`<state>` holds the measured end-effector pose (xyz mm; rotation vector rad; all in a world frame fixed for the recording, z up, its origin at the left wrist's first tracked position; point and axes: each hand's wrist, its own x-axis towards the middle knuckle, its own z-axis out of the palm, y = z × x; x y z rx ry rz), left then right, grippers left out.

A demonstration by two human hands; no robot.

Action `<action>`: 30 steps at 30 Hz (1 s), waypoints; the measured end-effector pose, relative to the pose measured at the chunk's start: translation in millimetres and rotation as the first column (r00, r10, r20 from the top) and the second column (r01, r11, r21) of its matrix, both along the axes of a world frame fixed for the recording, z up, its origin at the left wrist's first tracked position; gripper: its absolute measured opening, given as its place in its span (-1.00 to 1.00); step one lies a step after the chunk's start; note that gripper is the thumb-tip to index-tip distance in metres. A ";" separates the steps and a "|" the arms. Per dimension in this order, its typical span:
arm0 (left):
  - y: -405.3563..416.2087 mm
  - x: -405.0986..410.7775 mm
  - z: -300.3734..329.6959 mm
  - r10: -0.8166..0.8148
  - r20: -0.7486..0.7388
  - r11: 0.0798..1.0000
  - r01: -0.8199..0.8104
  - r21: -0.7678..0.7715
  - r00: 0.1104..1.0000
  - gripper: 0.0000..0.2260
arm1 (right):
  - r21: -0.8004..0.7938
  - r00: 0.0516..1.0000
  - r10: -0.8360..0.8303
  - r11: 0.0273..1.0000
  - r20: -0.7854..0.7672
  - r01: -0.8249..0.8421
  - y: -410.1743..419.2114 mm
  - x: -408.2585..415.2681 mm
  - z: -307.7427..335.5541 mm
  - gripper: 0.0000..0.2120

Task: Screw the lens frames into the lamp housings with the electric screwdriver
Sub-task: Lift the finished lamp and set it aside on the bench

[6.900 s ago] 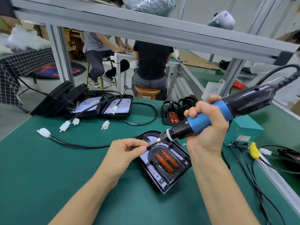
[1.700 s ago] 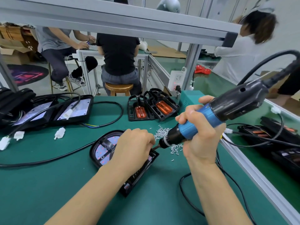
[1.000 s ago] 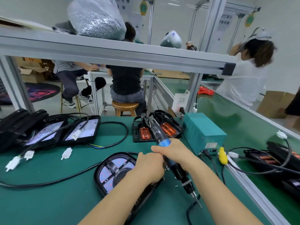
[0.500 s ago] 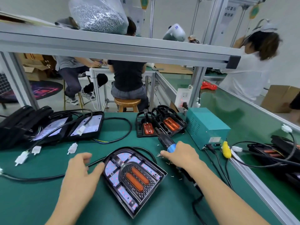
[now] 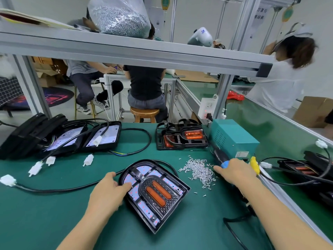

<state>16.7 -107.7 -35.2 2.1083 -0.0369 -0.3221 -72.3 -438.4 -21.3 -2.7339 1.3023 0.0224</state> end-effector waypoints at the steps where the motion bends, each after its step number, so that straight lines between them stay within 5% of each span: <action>1: -0.5 1.0 -0.4 0.001 0.005 1.000 -0.001 0.000 1.000 -0.61 | -0.017 0.999 0.017 1.000 -0.033 -0.018 -0.9 -0.9 -0.8 -0.52; 4: -1.3 3.9 -2.6 0.009 0.030 1.000 -0.008 -0.014 1.000 -0.91 | -0.076 0.988 0.075 0.993 -0.135 -0.086 0.0 0.9 -0.4 -0.50; 19: -10.9 6.7 5.4 0.036 -0.112 0.907 -0.080 -0.413 0.993 -0.79 | -0.215 0.955 0.020 0.973 -0.296 -0.087 8.9 10.3 3.9 -0.40; 24: -12.7 7.6 4.8 0.060 -0.113 0.885 -0.105 -0.454 0.992 -0.81 | -0.398 0.984 0.129 0.902 -0.125 -0.169 43.7 7.3 29.8 -0.31; 26: -13.7 7.6 3.5 0.069 -0.086 0.895 -0.100 -0.434 0.994 -0.82 | -0.270 0.949 0.311 0.919 0.049 -0.287 73.9 5.4 31.3 -0.29; 30: -12.6 5.8 2.2 0.026 -0.028 0.937 -0.034 -0.347 0.999 -0.83 | 0.390 0.889 0.367 0.802 0.274 -0.452 133.5 -3.8 16.5 -0.33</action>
